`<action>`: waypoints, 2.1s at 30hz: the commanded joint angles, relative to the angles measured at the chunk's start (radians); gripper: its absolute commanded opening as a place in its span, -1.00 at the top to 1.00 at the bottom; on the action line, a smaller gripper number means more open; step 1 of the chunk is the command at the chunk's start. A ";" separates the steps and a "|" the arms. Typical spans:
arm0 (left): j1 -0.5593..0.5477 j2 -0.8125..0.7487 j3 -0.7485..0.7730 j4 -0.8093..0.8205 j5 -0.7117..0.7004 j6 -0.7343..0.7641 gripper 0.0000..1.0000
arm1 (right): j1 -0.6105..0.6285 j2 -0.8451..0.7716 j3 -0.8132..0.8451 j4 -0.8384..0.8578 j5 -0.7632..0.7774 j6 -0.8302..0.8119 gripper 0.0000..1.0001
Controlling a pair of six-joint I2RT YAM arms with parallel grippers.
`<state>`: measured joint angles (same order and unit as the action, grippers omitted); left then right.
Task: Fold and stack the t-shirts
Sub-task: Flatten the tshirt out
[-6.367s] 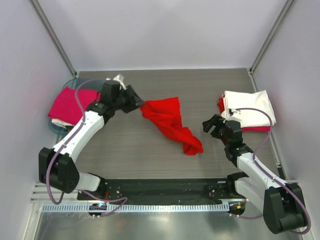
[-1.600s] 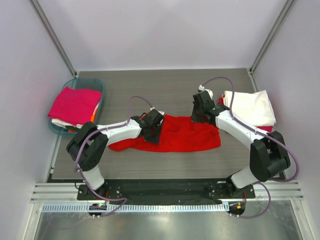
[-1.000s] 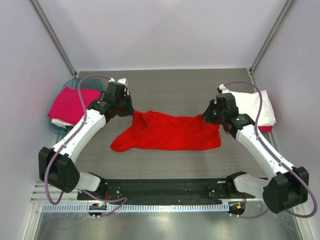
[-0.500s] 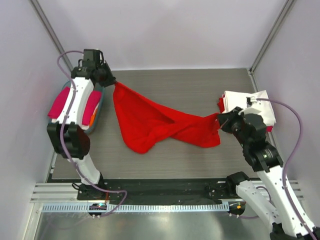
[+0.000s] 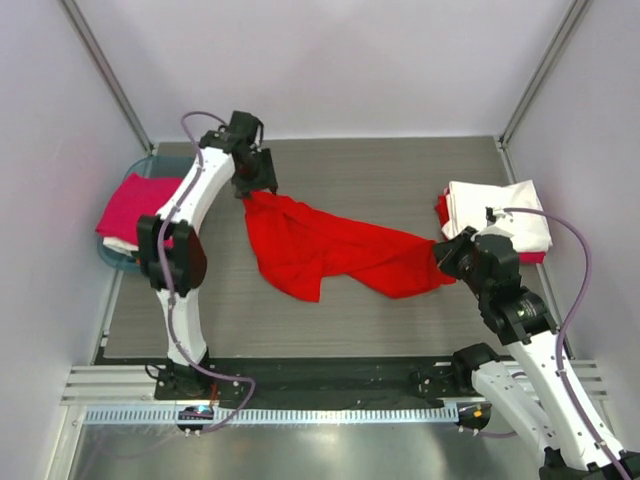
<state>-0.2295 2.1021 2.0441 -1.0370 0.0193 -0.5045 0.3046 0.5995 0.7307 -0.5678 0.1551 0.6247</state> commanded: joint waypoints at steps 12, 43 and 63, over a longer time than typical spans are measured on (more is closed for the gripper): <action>-0.246 -0.945 -1.056 0.350 0.125 -0.242 -1.00 | -0.001 0.031 -0.033 0.043 0.026 -0.005 0.95; -0.591 -0.717 -1.290 0.782 -0.303 -0.954 -0.29 | -0.001 0.059 -0.088 0.065 -0.040 0.013 0.94; -0.602 -0.516 -1.174 0.565 -0.373 -0.953 -0.03 | -0.001 0.074 -0.079 0.059 -0.034 0.033 0.95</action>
<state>-0.8288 1.5661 0.8246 -0.3408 -0.2626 -1.4811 0.3046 0.6682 0.6376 -0.5426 0.1173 0.6464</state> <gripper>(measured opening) 0.519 0.039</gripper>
